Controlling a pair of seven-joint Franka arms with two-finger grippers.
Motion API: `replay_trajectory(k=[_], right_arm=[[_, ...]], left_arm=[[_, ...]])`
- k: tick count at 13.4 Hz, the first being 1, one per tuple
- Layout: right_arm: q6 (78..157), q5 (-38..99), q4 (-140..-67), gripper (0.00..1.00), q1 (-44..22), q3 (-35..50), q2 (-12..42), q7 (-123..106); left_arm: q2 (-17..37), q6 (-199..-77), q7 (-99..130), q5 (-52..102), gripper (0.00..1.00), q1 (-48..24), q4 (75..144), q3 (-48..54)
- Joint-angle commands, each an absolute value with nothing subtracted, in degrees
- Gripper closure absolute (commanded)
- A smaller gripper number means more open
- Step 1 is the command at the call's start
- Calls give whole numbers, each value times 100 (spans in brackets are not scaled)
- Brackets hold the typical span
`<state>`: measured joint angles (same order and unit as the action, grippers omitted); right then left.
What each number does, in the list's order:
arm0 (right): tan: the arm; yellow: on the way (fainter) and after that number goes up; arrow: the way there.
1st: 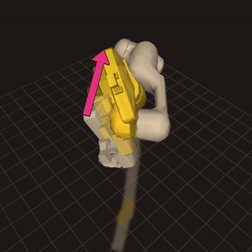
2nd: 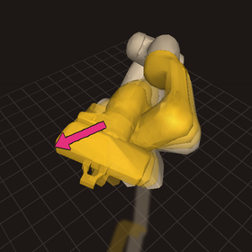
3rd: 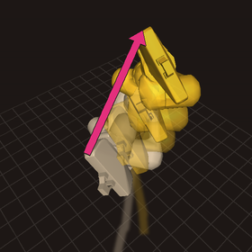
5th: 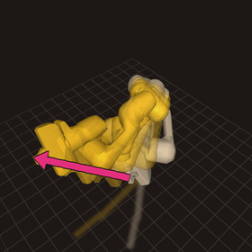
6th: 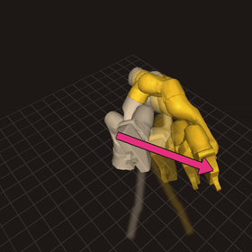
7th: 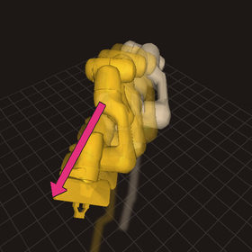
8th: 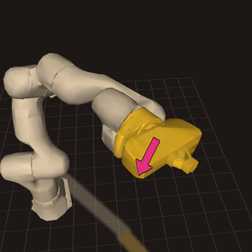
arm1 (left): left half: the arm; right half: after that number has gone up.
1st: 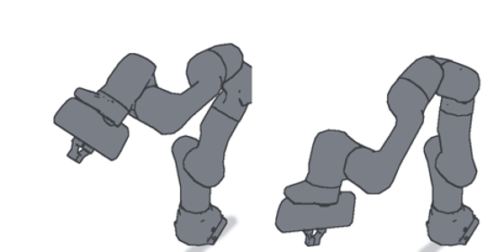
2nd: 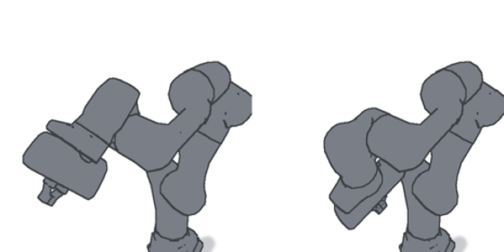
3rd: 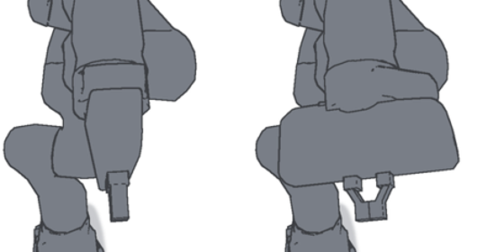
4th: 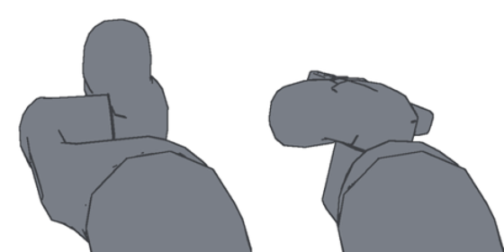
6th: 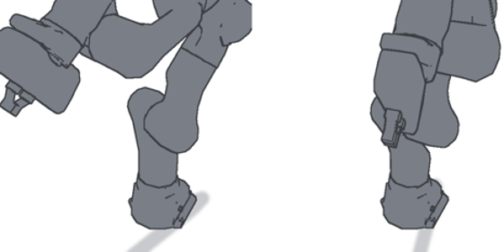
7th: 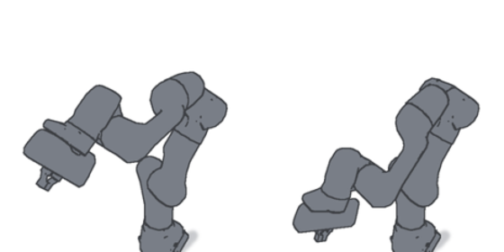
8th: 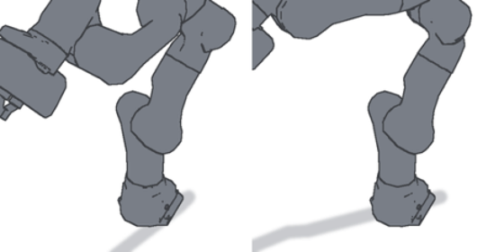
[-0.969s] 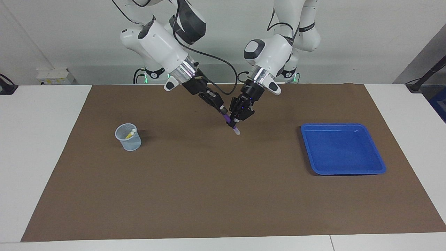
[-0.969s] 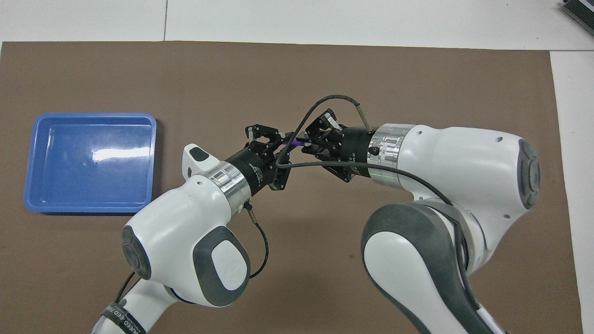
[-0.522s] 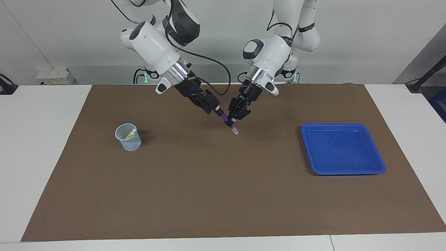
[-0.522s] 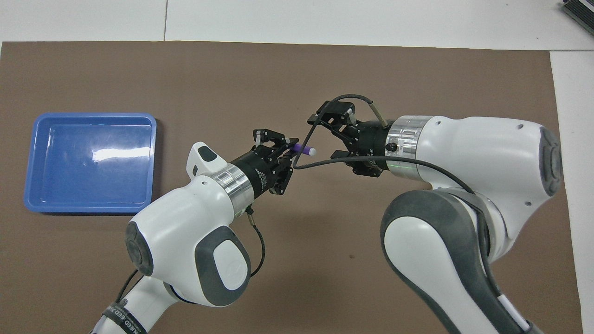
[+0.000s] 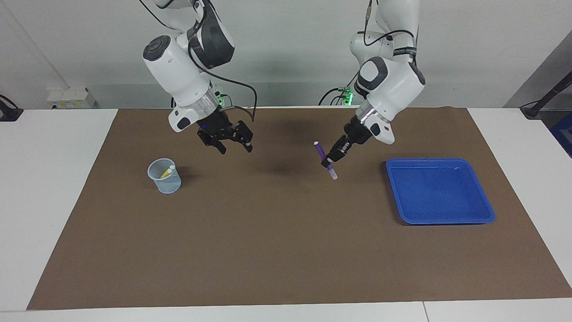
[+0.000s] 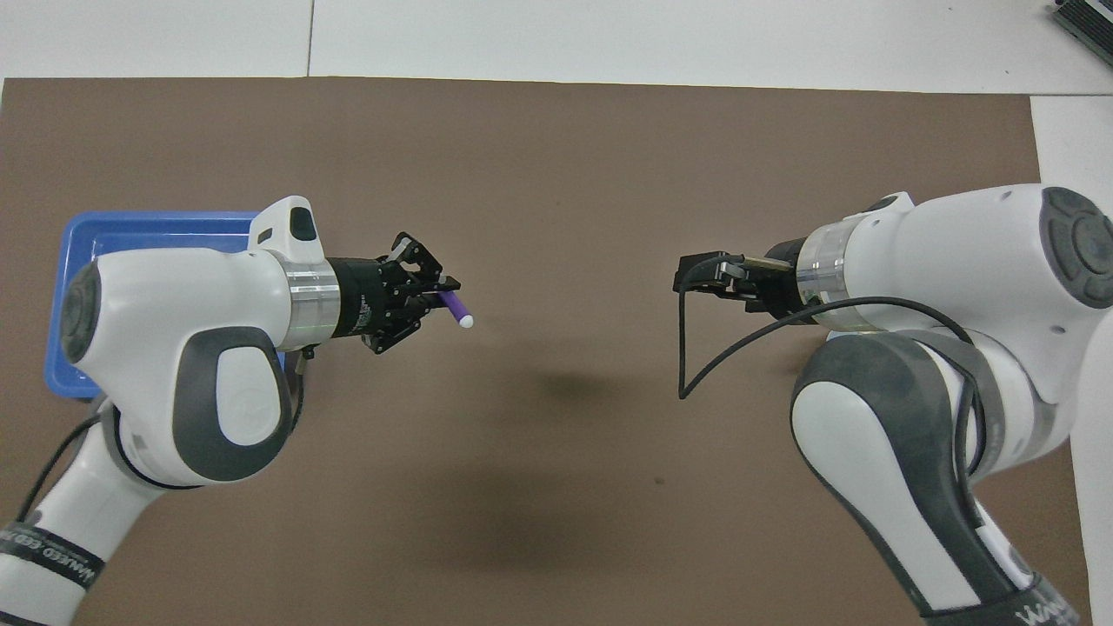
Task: Right arm passes pens to left for tray arrangement
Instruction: 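Lay the purple pen in the tray with the left gripper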
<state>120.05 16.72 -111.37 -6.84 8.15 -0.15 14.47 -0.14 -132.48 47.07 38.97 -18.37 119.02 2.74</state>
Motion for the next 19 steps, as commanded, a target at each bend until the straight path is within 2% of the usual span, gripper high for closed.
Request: replay_trajectory(k=[1,3,5,6,10,14,19], right_arm=[[11997,969,-11732,0,-388,853,-299,-12],[12058,346,-11935,0,-98,861,-264,-832],[12050,-51,-11988,19,113,861,-220,-1229],[12050,-131,-12023,22,271,861,-194,-1230],[12111,-167,-12216,44,694,861,-97,-1169],[12278,-158,-12305,49,835,870,26,-792],[12331,-167,-12322,49,861,870,158,-650]], left_arm=[[-27,-12212,4151,2799,100,-1443,11524,316],[-9,-11735,3510,2078,100,-1197,11374,308],[-9,-11637,2755,1514,100,-898,11355,308],[-9,-11628,2325,1268,100,-775,11382,308],[-44,-11478,294,695,100,86,11487,308],[219,-11951,-553,299,100,474,11610,308],[728,-12760,-624,290,100,527,11786,308]])
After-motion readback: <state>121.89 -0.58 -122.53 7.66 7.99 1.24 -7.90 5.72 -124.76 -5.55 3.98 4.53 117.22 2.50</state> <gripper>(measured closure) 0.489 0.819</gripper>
